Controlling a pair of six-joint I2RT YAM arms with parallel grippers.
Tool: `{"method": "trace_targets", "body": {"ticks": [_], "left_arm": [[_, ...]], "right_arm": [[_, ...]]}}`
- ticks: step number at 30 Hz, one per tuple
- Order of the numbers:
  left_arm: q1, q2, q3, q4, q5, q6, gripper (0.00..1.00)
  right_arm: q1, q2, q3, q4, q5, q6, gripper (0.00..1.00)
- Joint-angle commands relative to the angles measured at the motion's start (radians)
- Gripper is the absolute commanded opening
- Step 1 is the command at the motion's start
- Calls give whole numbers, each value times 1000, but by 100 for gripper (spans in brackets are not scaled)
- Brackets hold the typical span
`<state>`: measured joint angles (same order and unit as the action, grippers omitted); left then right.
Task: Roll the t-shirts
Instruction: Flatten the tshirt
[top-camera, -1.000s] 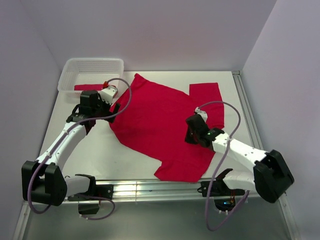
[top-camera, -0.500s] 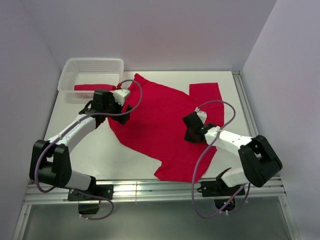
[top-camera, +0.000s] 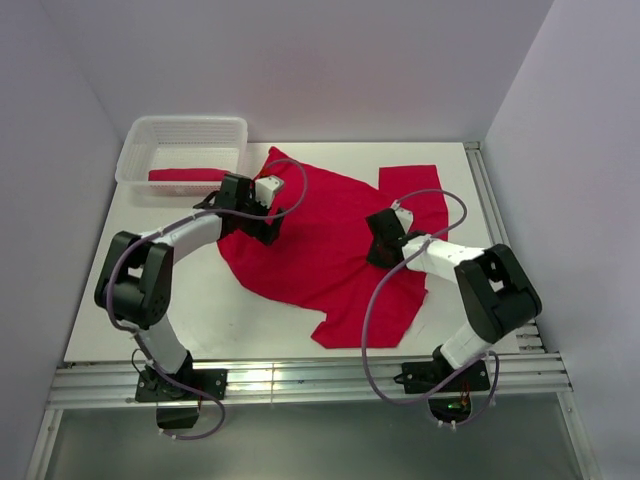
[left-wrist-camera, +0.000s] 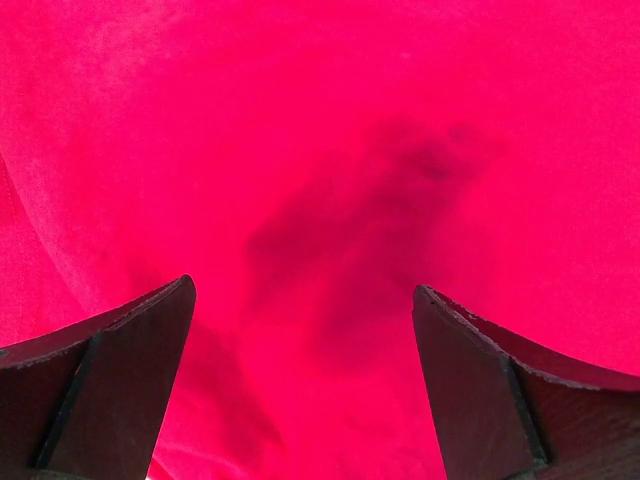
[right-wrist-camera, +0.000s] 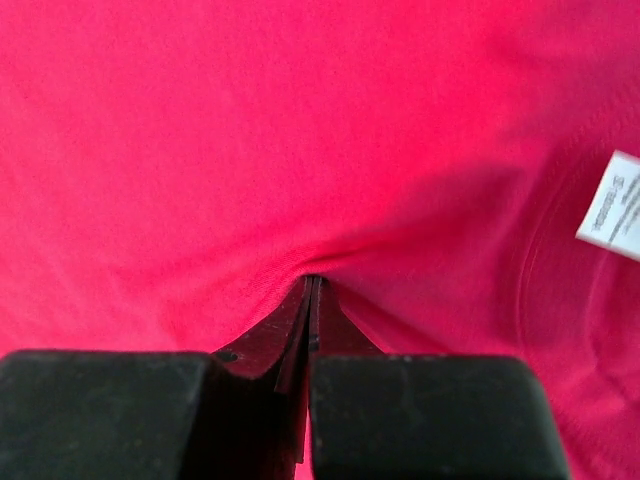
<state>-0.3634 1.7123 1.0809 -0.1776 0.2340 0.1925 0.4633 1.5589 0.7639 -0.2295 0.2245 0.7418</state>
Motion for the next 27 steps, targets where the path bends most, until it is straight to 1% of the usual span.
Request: {"method": "trace_targets", "body": {"ticks": [1, 5, 9, 11, 14, 18, 20, 21, 22, 26, 27], "left_arm": [[-3, 47, 80, 44, -58, -37, 96], [-2, 124, 135, 59, -94, -47, 96], [-2, 199, 226, 63, -139, -39, 96], [-2, 242, 252, 64, -153, -38, 96], [-2, 298, 303, 72, -165, -31, 96], [-2, 386, 427, 33, -177, -47, 96], [-2, 412, 453, 32, -173, -50, 96], [-2, 417, 459, 35, -174, -51, 96], [-3, 421, 467, 35, -179, -51, 96], [-3, 452, 513, 15, -199, -59, 96], [-3, 455, 519, 10, -197, -62, 96]], "right_arm": [[-40, 65, 66, 13, 4, -28, 0], [-66, 159, 159, -11, -10, -67, 0], [-84, 204, 221, -31, -36, -85, 0], [-87, 187, 230, -47, -39, -84, 0], [-86, 150, 189, -39, -22, -81, 0], [-109, 139, 207, -68, -40, -101, 0], [-107, 90, 195, -71, -65, -105, 1], [-107, 64, 172, -70, -70, -102, 2], [-106, 12, 160, -74, -77, -99, 7], [-110, -111, 126, -105, -86, -102, 22], [-123, -126, 129, -111, -88, -105, 24]]}}
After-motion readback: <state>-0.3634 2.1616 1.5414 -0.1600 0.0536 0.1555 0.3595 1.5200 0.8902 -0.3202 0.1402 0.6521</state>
